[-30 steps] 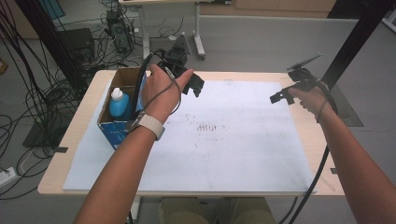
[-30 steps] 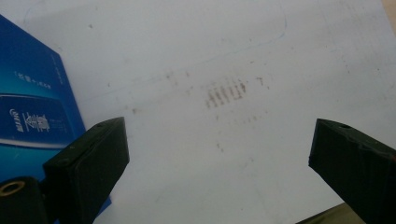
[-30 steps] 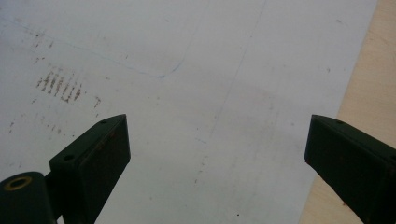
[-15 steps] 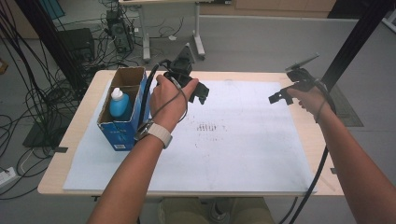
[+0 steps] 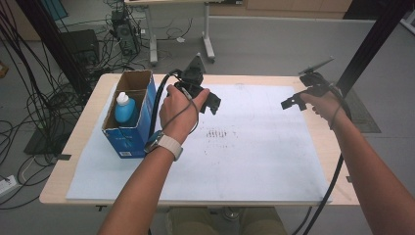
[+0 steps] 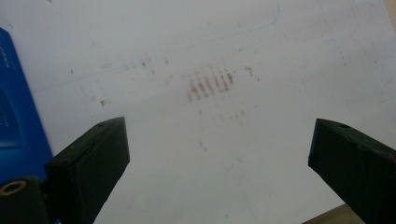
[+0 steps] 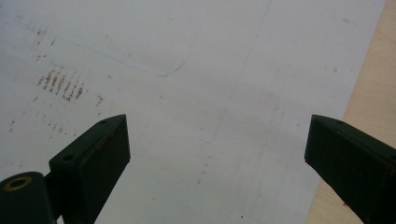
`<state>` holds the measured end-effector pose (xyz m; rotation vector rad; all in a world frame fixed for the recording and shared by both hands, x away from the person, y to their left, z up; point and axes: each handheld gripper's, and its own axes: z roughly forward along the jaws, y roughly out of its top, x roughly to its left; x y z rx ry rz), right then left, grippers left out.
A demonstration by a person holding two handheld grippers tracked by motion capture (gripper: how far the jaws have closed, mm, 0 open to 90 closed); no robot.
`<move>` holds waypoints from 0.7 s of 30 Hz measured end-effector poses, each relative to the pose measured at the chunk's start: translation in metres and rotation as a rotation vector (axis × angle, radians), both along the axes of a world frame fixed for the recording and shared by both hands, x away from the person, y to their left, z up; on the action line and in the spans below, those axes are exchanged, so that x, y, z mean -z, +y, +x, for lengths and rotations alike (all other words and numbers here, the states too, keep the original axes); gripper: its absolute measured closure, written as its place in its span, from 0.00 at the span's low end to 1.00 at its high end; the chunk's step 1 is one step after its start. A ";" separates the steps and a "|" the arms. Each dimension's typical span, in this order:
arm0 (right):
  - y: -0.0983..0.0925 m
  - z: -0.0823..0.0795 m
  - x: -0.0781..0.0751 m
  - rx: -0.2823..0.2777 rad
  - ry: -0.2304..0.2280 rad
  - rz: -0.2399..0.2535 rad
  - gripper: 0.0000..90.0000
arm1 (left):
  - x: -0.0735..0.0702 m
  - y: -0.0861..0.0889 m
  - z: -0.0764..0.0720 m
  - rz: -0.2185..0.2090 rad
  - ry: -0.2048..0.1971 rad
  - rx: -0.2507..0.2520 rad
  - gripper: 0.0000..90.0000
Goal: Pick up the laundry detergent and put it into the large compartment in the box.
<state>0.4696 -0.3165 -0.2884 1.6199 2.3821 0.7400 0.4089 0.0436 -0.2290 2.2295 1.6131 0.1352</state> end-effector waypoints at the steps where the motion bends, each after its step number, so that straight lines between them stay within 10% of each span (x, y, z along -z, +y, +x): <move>1: 0.000 0.000 0.000 -0.001 0.001 0.000 0.08 | 0.000 0.000 0.000 -0.004 0.002 -0.001 0.06; 21: -0.001 0.000 0.004 -0.005 0.003 0.000 0.08 | 0.005 0.001 0.002 -0.013 0.015 0.000 0.06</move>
